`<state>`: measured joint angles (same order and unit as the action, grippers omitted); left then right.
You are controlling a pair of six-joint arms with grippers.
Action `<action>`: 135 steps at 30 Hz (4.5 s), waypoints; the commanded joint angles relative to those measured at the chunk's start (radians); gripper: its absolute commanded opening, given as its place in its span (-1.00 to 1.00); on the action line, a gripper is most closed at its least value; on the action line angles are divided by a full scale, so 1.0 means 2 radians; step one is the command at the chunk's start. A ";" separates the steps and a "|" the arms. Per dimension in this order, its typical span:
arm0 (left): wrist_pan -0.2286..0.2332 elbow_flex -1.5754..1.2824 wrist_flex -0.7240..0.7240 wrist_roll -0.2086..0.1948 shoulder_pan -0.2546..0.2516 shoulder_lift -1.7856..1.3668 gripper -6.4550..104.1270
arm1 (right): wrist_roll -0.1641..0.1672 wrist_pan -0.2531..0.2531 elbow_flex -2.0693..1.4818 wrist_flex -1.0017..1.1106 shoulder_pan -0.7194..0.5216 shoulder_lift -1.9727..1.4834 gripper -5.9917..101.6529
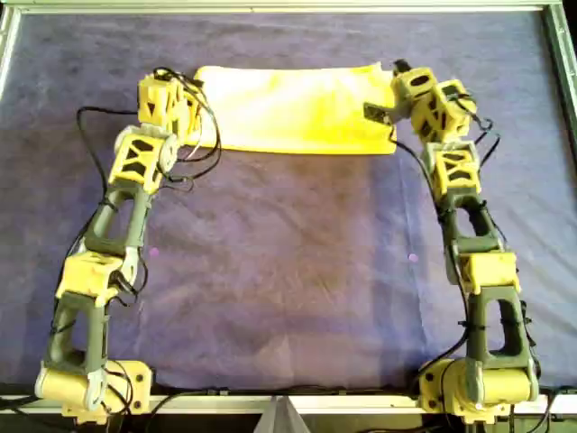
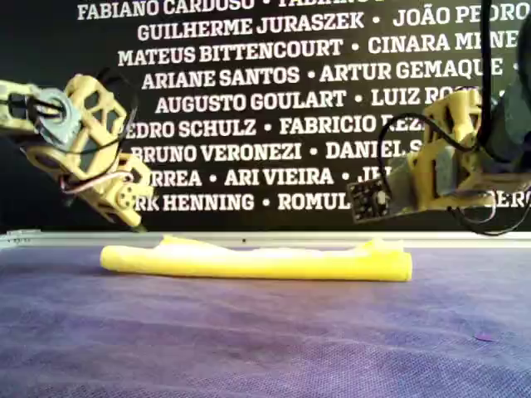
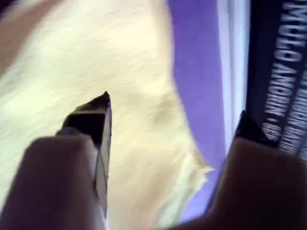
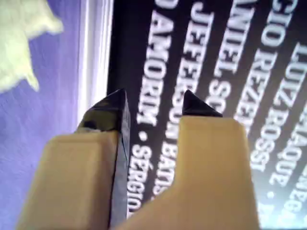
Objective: Fold a cloth
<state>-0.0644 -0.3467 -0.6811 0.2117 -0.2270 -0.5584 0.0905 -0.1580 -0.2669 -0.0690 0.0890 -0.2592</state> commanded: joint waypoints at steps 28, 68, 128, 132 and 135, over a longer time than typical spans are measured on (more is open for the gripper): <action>0.003 -0.394 -0.454 -0.222 0.008 -0.932 0.27 | -0.051 -0.002 -0.173 -0.765 -0.006 -0.876 -0.50; 0.004 -1.164 -0.077 -0.143 0.013 -1.262 -0.87 | -0.051 0.013 -1.330 -0.230 -0.068 -1.435 -0.51; -0.007 -0.686 0.163 -0.064 -0.008 -0.496 0.64 | -0.050 -0.030 -0.592 -0.228 0.016 -0.472 0.39; -0.007 -0.617 0.163 -0.064 -0.008 -0.426 0.70 | -0.055 -0.030 -0.535 -0.228 0.020 -0.420 0.43; -0.007 -0.566 0.163 -0.064 -0.008 -0.374 0.72 | -0.051 -0.029 -0.492 -0.228 0.020 -0.386 0.46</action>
<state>-0.0736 -1.6199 -0.3850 0.0767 -0.2255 -1.3392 -0.0138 -0.2209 -1.3790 -0.5737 0.1273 -1.0293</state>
